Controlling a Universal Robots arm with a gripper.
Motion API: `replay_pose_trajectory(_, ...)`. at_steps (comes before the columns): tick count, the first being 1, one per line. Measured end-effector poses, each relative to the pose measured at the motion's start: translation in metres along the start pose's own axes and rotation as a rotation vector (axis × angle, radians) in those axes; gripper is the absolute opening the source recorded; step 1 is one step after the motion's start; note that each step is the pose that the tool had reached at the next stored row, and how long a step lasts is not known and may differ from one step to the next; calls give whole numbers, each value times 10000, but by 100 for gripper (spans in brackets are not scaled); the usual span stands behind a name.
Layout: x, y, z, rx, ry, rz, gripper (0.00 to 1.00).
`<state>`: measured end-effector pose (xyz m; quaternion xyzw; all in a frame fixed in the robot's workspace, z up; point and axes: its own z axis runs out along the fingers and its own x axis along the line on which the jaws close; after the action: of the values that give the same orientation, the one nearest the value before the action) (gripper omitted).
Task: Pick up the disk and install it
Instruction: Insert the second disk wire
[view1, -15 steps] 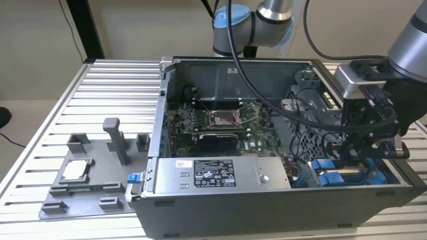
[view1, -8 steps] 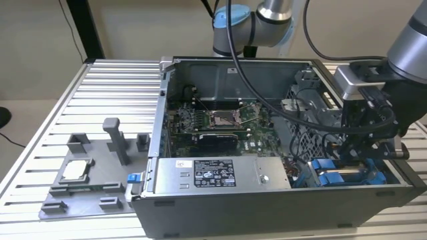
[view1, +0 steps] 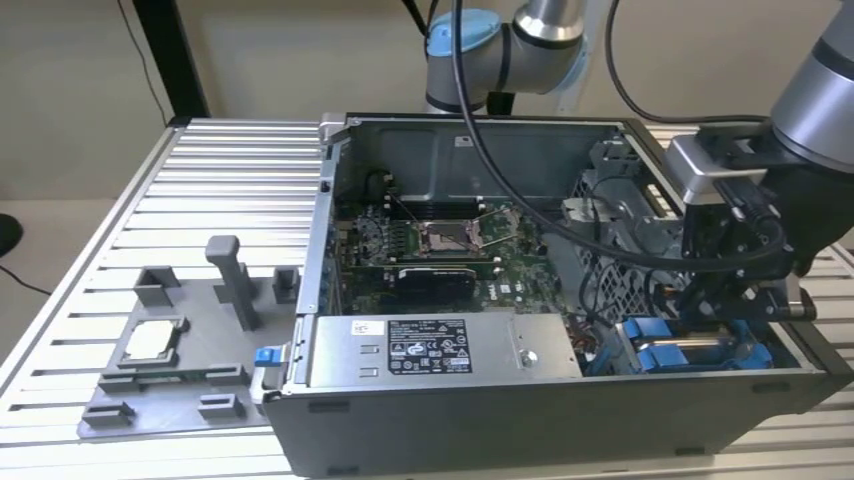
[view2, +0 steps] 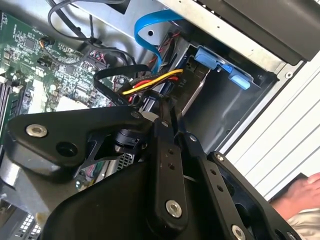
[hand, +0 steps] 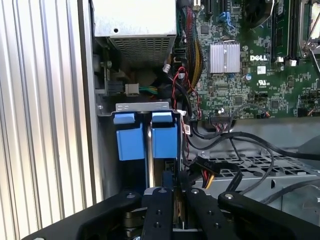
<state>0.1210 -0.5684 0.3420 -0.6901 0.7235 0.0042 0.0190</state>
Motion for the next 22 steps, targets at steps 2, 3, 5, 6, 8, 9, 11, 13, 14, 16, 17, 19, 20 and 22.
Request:
replay_pose_trajectory(2,0,0,9,13,-1,-1,0)
replay_pose_trajectory(3,0,1,14,19,-1,-1,0)
replay_pose_trajectory(5,1,1,23,26,-2,-1,0)
replay_pose_trajectory(6,1,2,27,28,0,-1,0)
replay_pose_trajectory(8,1,2,35,32,0,-1,0)
replay_pose_trajectory(9,1,3,42,35,-2,-1,0)
replay_pose_trajectory(11,2,4,54,47,5,-1,0)
replay_pose_trajectory(13,2,5,63,55,5,-1,0)
replay_pose_trajectory(14,2,5,64,57,3,-1,0)
replay_pose_trajectory(16,3,5,67,57,-2,-2,0)
replay_pose_trajectory(17,2,5,67,57,-2,-2,0)
replay_pose_trajectory(19,2,2,62,61,-13,-6,100)
replay_pose_trajectory(20,1,2,40,58,-19,-5,100)
replay_pose_trajectory(22,-1,2,-48,57,-7,-2,100)
